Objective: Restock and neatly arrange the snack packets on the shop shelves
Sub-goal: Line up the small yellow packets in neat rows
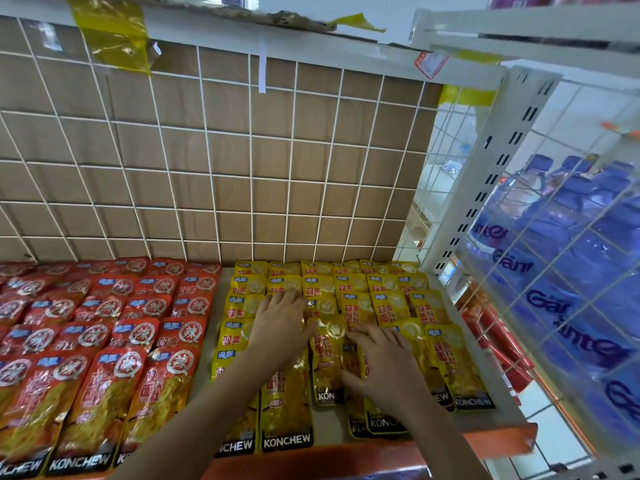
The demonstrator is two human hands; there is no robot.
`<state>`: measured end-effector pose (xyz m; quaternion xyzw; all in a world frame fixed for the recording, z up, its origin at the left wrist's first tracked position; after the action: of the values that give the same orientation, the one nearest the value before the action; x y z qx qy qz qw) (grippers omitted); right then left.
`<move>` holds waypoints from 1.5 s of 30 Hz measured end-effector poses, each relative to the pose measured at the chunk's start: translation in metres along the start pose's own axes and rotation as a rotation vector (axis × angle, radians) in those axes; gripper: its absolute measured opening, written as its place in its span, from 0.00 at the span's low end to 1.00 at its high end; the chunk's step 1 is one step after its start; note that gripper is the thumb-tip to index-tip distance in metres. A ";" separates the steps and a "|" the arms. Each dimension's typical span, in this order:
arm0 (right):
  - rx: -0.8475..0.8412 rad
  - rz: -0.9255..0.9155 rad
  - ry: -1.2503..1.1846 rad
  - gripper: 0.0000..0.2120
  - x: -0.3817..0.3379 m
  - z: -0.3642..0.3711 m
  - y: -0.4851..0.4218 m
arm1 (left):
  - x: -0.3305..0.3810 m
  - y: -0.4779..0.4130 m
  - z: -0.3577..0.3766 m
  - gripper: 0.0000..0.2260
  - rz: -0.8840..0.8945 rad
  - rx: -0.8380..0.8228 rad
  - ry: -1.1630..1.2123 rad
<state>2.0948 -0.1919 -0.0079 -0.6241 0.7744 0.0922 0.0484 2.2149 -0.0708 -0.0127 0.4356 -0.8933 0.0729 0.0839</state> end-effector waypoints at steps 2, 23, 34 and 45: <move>0.017 0.008 -0.040 0.43 0.001 -0.003 -0.001 | -0.001 -0.004 0.002 0.22 0.031 -0.028 -0.004; 0.063 0.045 -0.132 0.22 0.012 -0.009 -0.022 | -0.007 -0.068 0.000 0.08 0.086 -0.031 -0.052; 0.089 0.022 -0.114 0.23 0.014 -0.008 -0.024 | -0.006 -0.077 0.003 0.07 0.069 -0.006 0.078; 0.085 -0.015 -0.092 0.14 0.007 -0.016 -0.059 | -0.017 -0.045 -0.019 0.09 0.083 0.110 0.169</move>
<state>2.1512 -0.2136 0.0018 -0.6223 0.7699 0.0874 0.1111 2.2625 -0.0816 0.0051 0.3945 -0.8949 0.1619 0.1318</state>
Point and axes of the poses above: each hand's wrist, its own y-axis away from the middle knuckle, its own z-axis out of the palm, x = y × z, the point moved 4 cm from there along -y, towards the middle knuckle, and after that the axes turned 1 degree about -y, right-handed, at the moved point
